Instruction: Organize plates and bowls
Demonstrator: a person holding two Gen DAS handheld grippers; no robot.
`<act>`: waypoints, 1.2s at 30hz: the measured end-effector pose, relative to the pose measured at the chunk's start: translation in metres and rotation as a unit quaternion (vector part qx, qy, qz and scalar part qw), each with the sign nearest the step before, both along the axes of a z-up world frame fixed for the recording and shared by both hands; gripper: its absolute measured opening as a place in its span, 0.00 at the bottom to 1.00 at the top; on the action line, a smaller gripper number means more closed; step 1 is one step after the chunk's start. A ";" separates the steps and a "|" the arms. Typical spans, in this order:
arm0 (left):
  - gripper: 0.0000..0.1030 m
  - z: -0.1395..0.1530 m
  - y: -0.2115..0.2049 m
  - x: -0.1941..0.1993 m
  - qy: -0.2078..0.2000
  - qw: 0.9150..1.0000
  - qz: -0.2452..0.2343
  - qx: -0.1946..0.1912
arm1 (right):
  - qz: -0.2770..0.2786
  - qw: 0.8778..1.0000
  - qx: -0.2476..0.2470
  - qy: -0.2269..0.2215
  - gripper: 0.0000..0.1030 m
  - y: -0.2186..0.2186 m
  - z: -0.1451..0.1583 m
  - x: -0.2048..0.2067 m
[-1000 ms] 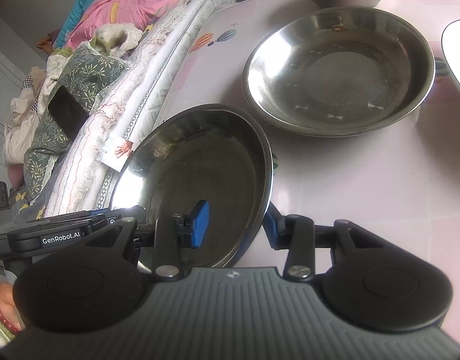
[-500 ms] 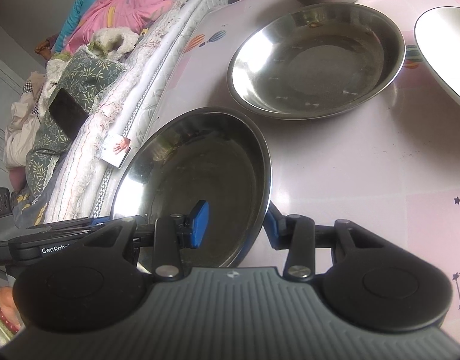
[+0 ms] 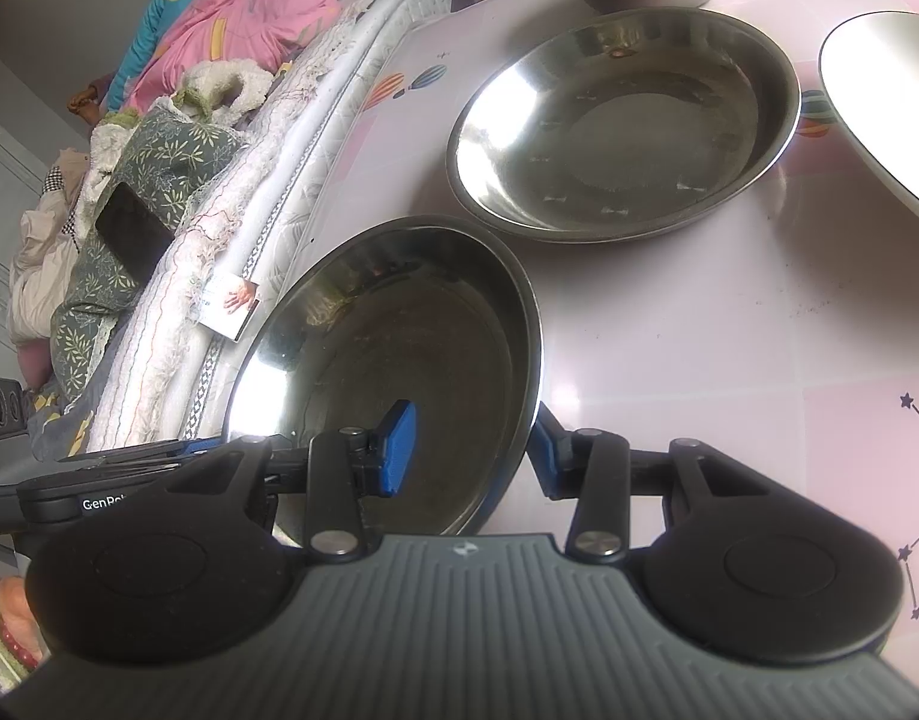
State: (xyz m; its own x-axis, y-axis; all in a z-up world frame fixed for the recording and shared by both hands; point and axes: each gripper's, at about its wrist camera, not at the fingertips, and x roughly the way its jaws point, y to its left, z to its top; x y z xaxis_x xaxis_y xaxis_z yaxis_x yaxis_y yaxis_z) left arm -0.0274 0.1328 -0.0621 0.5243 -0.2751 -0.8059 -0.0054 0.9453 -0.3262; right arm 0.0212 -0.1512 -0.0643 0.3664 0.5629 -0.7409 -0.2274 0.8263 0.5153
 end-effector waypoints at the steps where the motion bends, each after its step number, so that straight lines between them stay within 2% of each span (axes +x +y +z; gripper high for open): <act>1: 0.39 0.000 0.000 0.000 0.000 1.000 0.000 -0.001 | 0.000 1.000 0.000 0.000 0.39 0.000 0.000 0.000; 36: 0.46 0.001 -0.002 0.003 0.000 1.000 0.001 0.000 | -0.002 1.000 0.003 0.001 0.39 -0.003 0.001 0.002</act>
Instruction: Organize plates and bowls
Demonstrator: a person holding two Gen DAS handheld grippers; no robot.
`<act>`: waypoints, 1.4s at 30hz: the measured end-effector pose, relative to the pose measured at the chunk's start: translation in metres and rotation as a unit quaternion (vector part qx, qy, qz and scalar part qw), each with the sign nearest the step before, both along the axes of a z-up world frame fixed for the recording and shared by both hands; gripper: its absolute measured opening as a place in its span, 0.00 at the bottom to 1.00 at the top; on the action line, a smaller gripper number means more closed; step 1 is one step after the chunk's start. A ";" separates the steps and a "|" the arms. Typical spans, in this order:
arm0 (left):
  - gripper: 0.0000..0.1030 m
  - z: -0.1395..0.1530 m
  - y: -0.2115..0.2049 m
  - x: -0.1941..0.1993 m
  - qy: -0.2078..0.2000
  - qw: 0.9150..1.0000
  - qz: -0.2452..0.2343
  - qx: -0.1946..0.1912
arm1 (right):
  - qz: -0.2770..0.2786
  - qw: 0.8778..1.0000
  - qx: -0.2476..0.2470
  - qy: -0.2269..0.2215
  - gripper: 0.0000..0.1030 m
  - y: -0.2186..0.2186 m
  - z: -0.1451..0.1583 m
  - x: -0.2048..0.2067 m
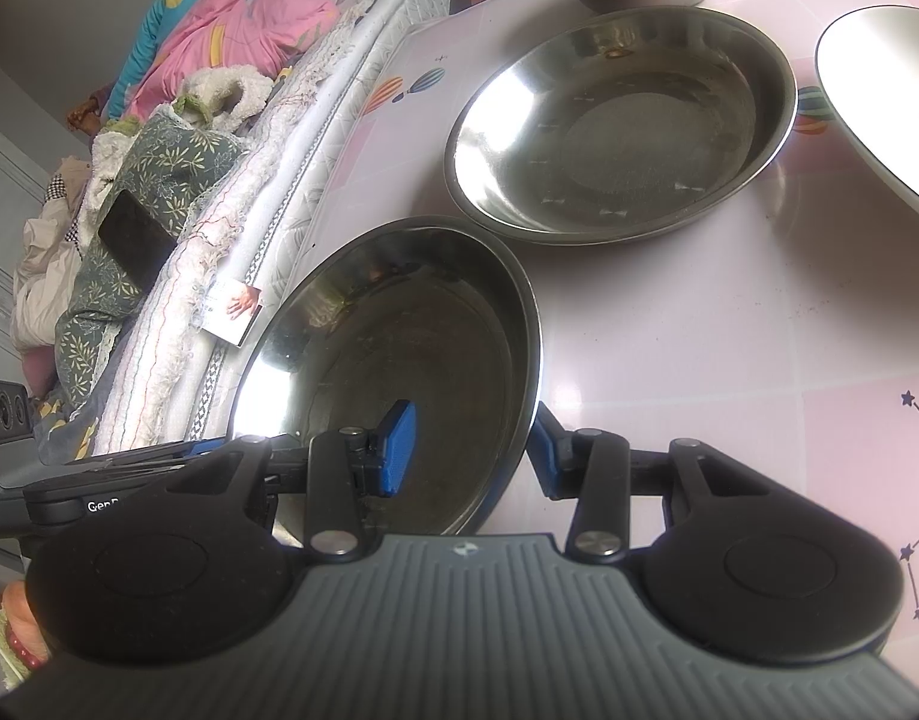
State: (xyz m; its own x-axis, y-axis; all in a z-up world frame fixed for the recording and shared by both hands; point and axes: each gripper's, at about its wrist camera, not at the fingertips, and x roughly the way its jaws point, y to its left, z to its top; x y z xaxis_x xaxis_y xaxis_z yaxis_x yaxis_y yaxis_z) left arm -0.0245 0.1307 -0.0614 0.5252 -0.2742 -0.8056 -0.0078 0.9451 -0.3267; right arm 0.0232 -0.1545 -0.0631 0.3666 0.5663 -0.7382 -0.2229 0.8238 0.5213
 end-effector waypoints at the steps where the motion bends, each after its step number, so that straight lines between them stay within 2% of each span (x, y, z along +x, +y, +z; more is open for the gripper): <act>1: 0.46 0.000 0.000 0.000 0.000 1.000 0.000 0.000 | 0.000 1.000 0.000 0.000 0.39 0.000 0.000 0.000; 20: 0.46 -0.001 0.006 0.004 -0.008 1.000 0.011 0.011 | -0.007 1.000 -0.004 -0.009 0.39 -0.001 0.000 0.000; 23: 0.44 -0.001 0.007 0.007 -0.012 1.000 0.015 0.020 | -0.008 1.000 -0.005 -0.013 0.39 0.000 -0.003 0.001; 25: 0.37 -0.001 0.006 0.010 -0.015 0.999 0.017 0.030 | -0.009 1.000 -0.005 -0.014 0.38 0.002 -0.005 0.001; 34: 0.12 -0.003 0.008 0.015 -0.016 0.998 0.034 0.055 | -0.008 1.000 -0.010 -0.022 0.22 0.002 -0.009 0.002; 37: 0.12 -0.002 0.013 0.015 -0.013 0.998 0.041 0.043 | -0.005 1.000 -0.006 -0.020 0.21 0.000 -0.010 0.003; 42: 0.12 0.000 0.014 0.012 -0.011 0.998 0.046 0.049 | 0.003 1.000 -0.006 -0.024 0.21 0.005 -0.010 0.005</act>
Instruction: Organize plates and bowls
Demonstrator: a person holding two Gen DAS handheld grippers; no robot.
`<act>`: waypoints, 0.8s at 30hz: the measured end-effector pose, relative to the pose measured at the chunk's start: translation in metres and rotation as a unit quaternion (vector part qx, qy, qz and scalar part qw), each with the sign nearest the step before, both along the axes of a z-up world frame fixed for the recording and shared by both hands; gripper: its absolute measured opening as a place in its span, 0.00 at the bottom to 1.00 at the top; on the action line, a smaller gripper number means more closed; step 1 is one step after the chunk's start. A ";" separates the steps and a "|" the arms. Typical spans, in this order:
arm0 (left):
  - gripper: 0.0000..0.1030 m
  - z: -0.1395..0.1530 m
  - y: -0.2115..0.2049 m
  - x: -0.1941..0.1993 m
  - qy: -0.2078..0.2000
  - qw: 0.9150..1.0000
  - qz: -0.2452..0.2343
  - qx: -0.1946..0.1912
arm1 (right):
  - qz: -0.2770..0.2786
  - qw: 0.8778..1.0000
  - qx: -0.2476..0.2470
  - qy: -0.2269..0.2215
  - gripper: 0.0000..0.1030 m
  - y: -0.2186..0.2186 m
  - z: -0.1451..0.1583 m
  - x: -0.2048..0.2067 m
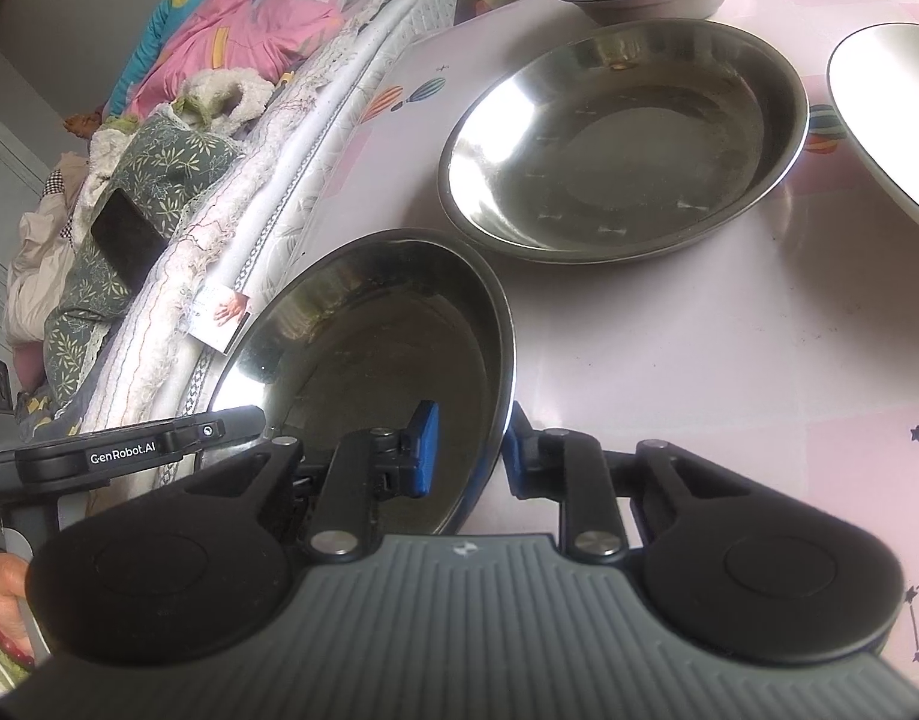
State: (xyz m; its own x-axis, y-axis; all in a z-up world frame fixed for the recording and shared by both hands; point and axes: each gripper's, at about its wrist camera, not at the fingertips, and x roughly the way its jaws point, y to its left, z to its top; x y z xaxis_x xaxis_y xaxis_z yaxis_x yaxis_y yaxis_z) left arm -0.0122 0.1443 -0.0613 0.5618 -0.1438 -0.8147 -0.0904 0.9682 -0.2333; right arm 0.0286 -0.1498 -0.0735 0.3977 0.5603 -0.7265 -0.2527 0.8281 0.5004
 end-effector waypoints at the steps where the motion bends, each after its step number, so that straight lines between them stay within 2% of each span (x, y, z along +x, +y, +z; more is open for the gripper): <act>1: 0.12 0.000 0.000 -0.001 0.001 1.000 0.001 0.000 | 0.001 1.000 0.000 -0.001 0.21 0.001 0.000 0.000; 11: 0.12 -0.002 0.001 -0.001 0.006 1.000 -0.001 -0.007 | 0.001 1.000 0.000 -0.001 0.20 0.001 -0.002 0.000; 16: 0.16 -0.003 0.001 0.003 0.005 1.000 -0.005 -0.010 | -0.003 1.000 -0.001 -0.001 0.20 0.001 -0.003 0.000; 24: 0.17 -0.003 -0.001 0.007 0.004 1.000 -0.003 -0.008 | -0.005 1.000 -0.003 -0.002 0.20 0.003 -0.003 0.000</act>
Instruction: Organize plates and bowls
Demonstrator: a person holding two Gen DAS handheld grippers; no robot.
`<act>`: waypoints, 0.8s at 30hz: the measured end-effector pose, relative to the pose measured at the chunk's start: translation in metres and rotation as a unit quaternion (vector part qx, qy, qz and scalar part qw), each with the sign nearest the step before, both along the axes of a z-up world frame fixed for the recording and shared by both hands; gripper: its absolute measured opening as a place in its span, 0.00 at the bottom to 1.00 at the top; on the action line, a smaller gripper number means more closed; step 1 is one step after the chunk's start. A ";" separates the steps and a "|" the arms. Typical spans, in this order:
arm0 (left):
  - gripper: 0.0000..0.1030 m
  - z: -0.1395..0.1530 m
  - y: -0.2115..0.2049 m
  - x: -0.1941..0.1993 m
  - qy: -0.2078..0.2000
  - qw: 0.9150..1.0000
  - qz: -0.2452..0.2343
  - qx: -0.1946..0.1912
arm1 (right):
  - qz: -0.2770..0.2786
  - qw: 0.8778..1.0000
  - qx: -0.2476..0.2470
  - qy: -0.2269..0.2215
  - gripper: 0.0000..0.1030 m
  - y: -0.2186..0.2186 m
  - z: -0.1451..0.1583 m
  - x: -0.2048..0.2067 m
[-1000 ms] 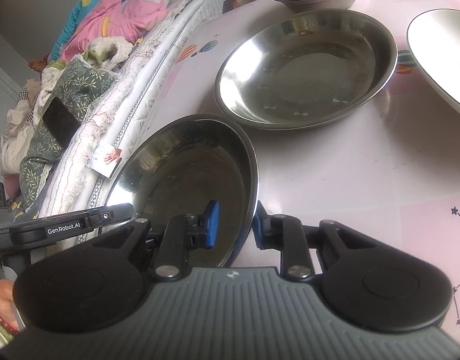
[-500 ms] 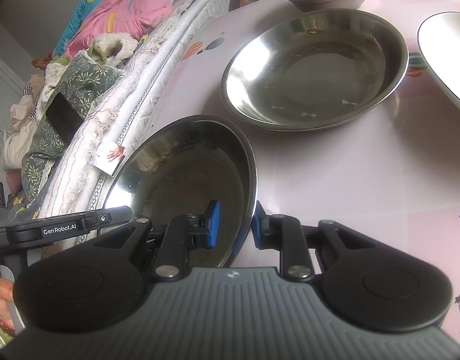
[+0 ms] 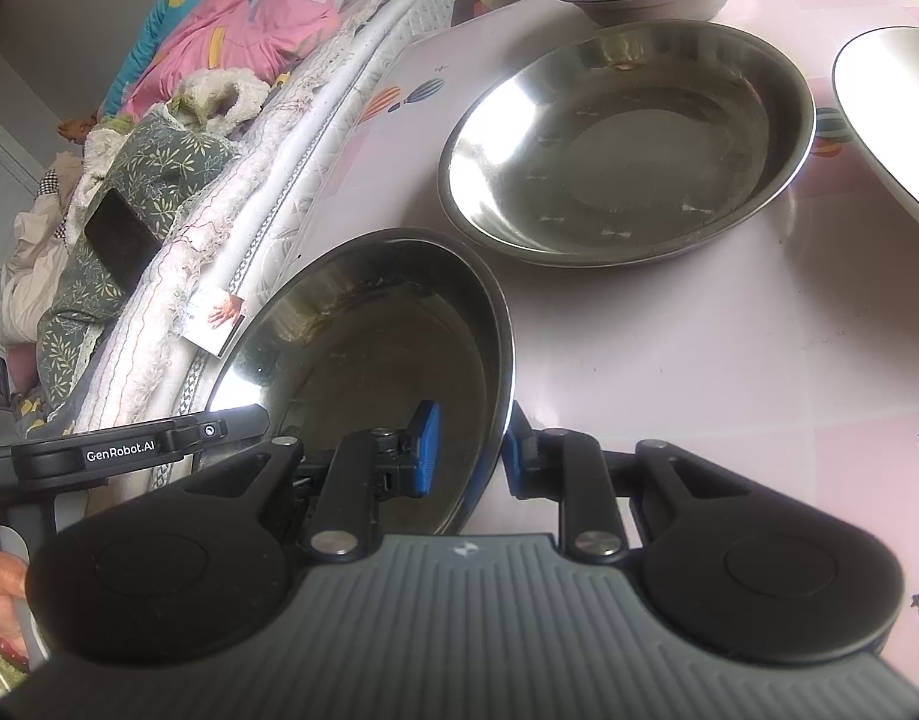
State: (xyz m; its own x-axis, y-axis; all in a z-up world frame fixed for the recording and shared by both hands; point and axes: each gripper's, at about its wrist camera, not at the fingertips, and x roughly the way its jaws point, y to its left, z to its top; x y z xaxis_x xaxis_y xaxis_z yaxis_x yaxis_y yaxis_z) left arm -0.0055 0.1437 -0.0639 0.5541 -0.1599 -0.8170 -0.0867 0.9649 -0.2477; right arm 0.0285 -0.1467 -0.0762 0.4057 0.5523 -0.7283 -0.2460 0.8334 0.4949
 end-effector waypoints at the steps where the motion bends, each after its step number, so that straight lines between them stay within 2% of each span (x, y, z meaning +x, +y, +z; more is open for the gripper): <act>1: 0.18 0.000 -0.001 0.000 0.000 1.000 0.001 0.001 | 0.000 1.000 -0.001 0.000 0.21 0.000 0.000 0.000; 24: 0.30 0.000 -0.008 0.005 -0.004 1.000 -0.008 0.014 | -0.003 1.000 -0.012 -0.004 0.22 0.005 0.001 0.000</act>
State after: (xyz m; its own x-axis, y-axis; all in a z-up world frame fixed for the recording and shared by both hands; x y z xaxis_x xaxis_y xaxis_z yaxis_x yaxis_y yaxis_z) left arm -0.0008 0.1359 -0.0635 0.5582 -0.1472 -0.8166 -0.0685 0.9726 -0.2221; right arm 0.0283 -0.1416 -0.0752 0.4148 0.5325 -0.7378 -0.2438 0.8463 0.4737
